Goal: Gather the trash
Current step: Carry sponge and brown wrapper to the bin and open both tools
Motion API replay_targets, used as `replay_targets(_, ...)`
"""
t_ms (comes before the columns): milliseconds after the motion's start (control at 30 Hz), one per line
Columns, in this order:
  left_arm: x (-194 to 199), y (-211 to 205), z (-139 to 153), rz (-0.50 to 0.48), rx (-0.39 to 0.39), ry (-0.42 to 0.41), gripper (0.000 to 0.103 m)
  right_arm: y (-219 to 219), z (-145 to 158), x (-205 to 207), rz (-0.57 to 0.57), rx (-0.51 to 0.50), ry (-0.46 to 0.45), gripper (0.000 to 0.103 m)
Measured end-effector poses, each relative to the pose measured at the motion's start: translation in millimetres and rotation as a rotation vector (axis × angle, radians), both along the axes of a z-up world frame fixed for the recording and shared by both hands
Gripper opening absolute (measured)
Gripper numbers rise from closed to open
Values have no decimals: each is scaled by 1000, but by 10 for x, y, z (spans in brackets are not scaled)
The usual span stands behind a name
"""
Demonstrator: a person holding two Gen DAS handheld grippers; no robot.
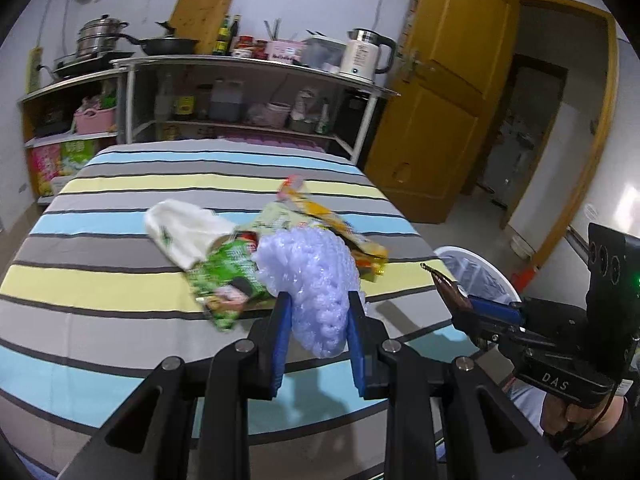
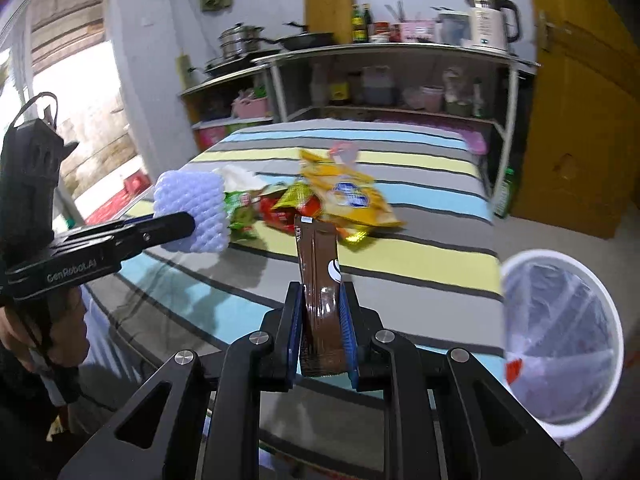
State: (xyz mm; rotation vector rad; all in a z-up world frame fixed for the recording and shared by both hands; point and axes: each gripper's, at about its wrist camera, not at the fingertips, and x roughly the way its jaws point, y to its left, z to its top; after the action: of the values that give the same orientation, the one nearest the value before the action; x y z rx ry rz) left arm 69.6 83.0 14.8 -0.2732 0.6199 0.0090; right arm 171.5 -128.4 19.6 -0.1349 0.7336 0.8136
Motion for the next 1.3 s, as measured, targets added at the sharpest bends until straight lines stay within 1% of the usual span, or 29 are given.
replay_targets(333, 277, -466, 46, -112, 13, -3, 27, -567, 67, 116, -147, 22, -17, 19)
replay_targets(567, 540, -861, 94, -210, 20, -14, 27, -917, 47, 272, -244, 28, -9, 19)
replay_targets(933, 940, -1490, 30, -335, 28, 12, 28, -1464, -178, 511, -394, 22, 38, 19)
replay_targets(1200, 1217, -1859, -77, -400, 31, 42, 28, -1698, -329, 651, -442, 17, 74, 20)
replay_targets(1300, 1292, -1932, -130, -412, 33, 57, 31, -1763, -385, 715, -458, 13, 88, 20)
